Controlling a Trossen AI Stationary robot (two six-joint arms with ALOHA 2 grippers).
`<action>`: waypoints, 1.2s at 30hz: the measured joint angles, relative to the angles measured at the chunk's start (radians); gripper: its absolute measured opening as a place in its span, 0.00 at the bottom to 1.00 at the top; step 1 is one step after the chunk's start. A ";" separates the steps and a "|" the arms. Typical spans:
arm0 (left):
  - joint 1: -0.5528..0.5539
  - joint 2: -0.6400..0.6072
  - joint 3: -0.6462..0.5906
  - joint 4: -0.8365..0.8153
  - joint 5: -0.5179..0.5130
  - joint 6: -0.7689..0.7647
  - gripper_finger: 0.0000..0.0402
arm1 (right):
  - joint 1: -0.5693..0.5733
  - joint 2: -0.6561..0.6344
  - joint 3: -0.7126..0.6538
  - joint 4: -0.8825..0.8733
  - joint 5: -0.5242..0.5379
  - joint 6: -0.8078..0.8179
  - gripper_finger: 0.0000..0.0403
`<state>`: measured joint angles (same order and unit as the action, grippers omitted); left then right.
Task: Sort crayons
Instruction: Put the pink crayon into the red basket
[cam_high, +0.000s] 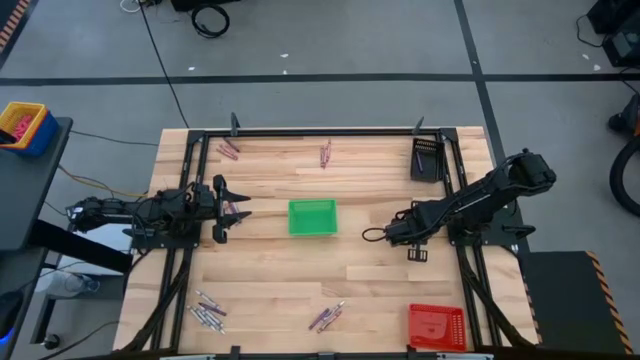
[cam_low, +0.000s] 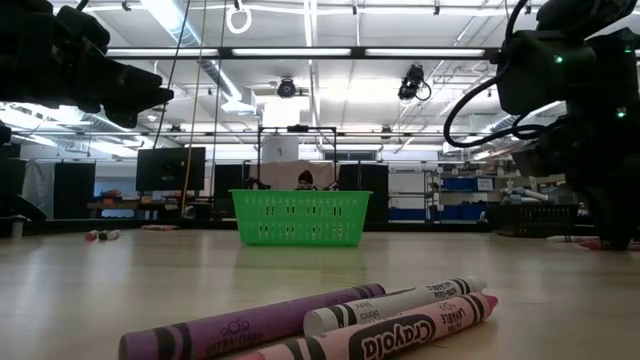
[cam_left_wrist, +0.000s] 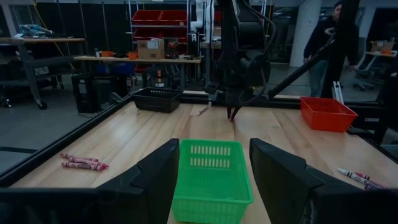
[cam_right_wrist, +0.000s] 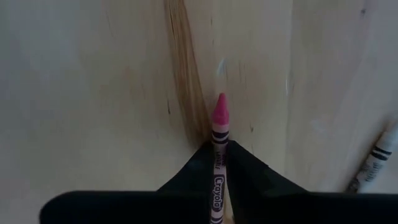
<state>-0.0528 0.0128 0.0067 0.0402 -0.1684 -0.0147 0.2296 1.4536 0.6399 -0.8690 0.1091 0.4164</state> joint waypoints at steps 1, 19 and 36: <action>0.000 0.000 0.000 0.000 0.000 0.000 0.52 | 0.000 0.000 0.000 0.001 0.000 0.000 0.10; 0.000 0.000 0.000 0.000 0.000 0.000 0.52 | 0.102 -0.086 0.112 -0.187 -0.066 0.161 0.10; 0.000 0.000 0.000 0.000 0.000 0.000 0.52 | 0.644 -0.044 0.436 -0.021 -0.227 0.958 0.10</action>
<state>-0.0525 0.0126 0.0064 0.0404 -0.1683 -0.0147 0.8734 1.4098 1.0758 -0.8903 -0.1183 1.3740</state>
